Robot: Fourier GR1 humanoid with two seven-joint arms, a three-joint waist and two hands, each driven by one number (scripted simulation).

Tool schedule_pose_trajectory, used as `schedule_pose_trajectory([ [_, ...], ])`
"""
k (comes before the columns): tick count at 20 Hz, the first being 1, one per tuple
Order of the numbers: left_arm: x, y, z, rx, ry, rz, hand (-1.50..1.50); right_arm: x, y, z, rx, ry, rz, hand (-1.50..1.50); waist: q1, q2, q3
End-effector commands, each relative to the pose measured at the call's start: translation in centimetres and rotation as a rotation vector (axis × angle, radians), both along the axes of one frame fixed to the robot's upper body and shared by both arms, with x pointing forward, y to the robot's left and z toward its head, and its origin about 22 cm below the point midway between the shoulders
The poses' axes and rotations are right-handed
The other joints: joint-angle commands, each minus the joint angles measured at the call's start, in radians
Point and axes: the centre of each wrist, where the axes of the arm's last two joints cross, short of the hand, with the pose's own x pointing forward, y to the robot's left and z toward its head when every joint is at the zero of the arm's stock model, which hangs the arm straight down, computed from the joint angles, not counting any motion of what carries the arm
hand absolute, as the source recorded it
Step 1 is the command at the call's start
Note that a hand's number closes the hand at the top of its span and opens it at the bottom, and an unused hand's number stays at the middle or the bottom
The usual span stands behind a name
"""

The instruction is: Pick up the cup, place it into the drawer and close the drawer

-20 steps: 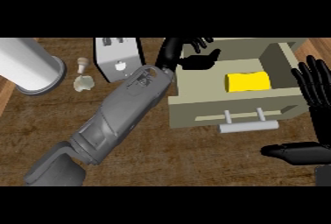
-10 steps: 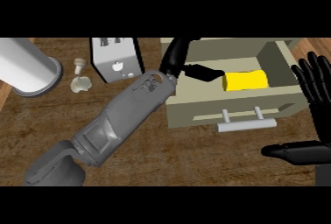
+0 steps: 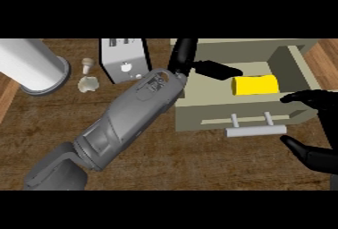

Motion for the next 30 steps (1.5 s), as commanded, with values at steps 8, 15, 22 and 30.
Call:
schedule_pose_trajectory([
  [8,1.3,3.3,3.6,-0.137,0.022,0.002,-1.50,-3.6,0.9,0.9,-0.343,0.021,0.019,1.50,0.057,-0.015,-0.001],
  [15,1.4,9.7,3.5,-0.157,0.032,0.072,-1.50,-2.9,0.7,-1.2,-0.482,0.045,-0.076,1.50,0.074,-0.014,0.000],
  [22,-0.5,15.3,1.6,-0.206,0.047,0.080,-1.50,0.7,4.5,-3.2,-0.611,0.011,-0.129,1.50,0.089,-0.011,-0.001],
  [30,-3.0,20.3,1.4,-0.228,0.040,0.107,-1.50,2.1,6.2,-7.0,-0.984,-0.026,-0.094,1.50,0.096,-0.013,-0.001],
])
